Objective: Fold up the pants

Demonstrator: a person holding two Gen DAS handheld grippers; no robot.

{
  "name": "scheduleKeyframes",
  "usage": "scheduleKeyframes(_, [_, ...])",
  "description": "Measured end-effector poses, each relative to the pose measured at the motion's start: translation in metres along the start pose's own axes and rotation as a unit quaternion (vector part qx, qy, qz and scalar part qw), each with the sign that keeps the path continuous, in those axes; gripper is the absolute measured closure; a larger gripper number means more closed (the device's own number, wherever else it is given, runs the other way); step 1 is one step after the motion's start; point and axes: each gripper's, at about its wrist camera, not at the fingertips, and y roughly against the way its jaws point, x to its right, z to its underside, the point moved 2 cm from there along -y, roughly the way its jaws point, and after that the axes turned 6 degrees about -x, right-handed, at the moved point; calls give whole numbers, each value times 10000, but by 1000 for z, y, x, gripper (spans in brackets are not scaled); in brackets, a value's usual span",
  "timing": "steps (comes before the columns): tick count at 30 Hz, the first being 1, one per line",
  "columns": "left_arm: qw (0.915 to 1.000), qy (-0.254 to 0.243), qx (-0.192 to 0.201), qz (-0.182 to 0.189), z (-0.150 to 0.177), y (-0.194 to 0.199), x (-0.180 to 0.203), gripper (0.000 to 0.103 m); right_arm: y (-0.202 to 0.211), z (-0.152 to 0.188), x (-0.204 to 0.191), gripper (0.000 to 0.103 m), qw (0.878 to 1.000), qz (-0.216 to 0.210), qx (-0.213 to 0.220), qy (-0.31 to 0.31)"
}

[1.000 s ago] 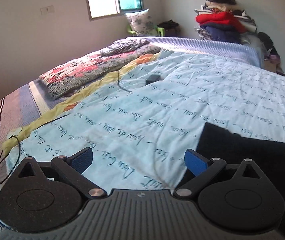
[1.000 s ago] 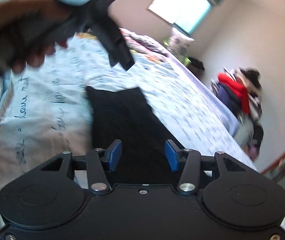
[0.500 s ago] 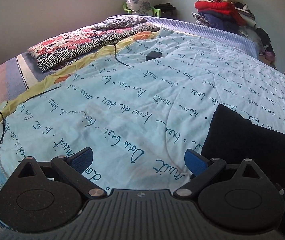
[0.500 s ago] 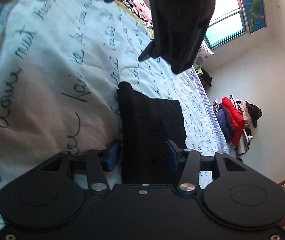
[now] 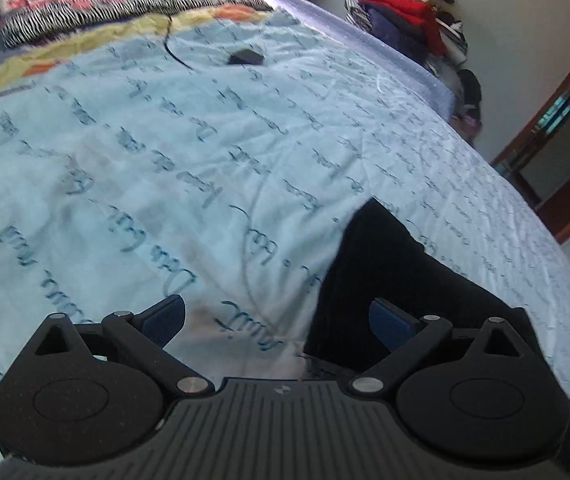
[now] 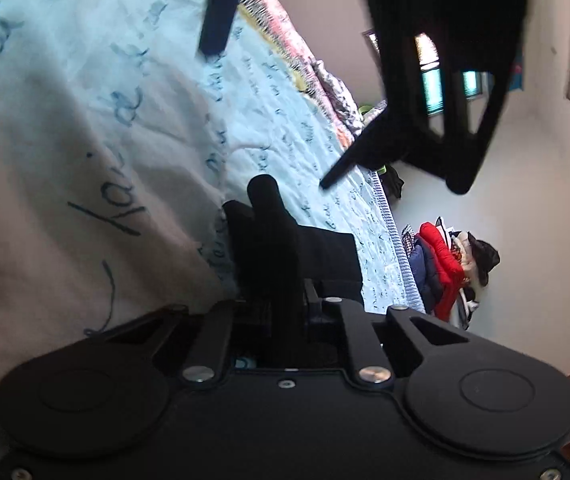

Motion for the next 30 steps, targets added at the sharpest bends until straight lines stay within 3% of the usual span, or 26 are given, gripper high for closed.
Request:
scheduleKeyframes(4, [9940, 522, -503, 818, -8, -29, -3, 3, 8, 4, 33, 95, 9956, -406, 177, -830])
scheduleKeyframes(10, [9656, 1359, -874, 2036, -28, -65, 4, 1, 19, 12, 57, 95, 9904, -500, 326, -1246])
scheduleKeyframes(13, [9548, 1415, -1083, 2381, -37, -83, 18, 1, 22, 15, 63, 95, 9864, -565, 369, -1497])
scheduleKeyframes(15, [9522, 1409, -1185, 2438, -40, -94, 28, 2, 21, 17, 66, 95, 9833, -607, 387, -1671])
scheduleKeyframes(17, [9523, 1352, -1218, 2448, -43, -102, 36, 5, 19, 20, 68, 95, 9806, -647, 390, -1808])
scheduleKeyframes(19, [9557, 1280, -1206, 2358, -45, -104, 41, 17, 18, 21, 69, 95, 9792, -666, 391, -1876])
scheduleKeyframes(21, [9602, 1138, -1225, 2236, -46, -104, 46, 55, 14, 22, 70, 95, 9782, -689, 397, -1919])
scheduleKeyframes(24, [9716, 864, -1097, 1912, -45, -99, 55, 76, 13, 23, 67, 95, 9765, -721, 396, -1990])
scheduleKeyframes(28, [9801, 568, -794, 1730, -44, -86, 63, 83, 17, 28, 71, 88, 9748, -1007, 366, -1955])
scheduleKeyframes(30, [9836, 352, -630, 1651, -43, -76, 68, 83, 38, 39, 85, 82, 9628, -1441, 528, -2224])
